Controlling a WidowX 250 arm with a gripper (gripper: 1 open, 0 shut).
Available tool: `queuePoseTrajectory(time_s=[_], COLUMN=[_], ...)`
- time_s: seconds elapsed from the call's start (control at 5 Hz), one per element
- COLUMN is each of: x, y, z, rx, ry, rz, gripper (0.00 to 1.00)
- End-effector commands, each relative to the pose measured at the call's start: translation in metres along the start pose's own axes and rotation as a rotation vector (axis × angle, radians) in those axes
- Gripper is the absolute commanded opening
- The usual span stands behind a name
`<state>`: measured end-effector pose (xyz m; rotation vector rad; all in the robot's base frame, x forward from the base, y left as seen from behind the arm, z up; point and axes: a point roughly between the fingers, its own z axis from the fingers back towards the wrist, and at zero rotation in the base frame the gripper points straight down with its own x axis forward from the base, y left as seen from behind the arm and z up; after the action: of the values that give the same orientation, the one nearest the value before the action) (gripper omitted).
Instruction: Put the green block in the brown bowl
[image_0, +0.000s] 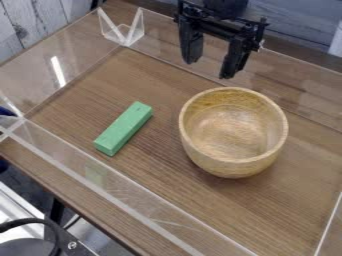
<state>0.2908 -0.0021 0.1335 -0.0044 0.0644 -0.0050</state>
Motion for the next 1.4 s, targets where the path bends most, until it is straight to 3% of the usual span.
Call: queuePoseTrajectory(time_s=[0.0,0.2,0.6,1.0,1.2], x=[-0.012,-0.033,-0.058,-0.071,-0.069], y=[0.014,0.035,0.077,0.091,0.094], z=[-0.005,-0.012,-0.026,-0.049,-0.058], rx=[0.006,0.009,0.017,0.024,0.025], ry=[0.009,0.006,-0.011,-0.005,0.001], rz=[0.003,0.015,0.039,0.05,0.058], gripper=[1.0,1.0,1.0,1.0,1.0])
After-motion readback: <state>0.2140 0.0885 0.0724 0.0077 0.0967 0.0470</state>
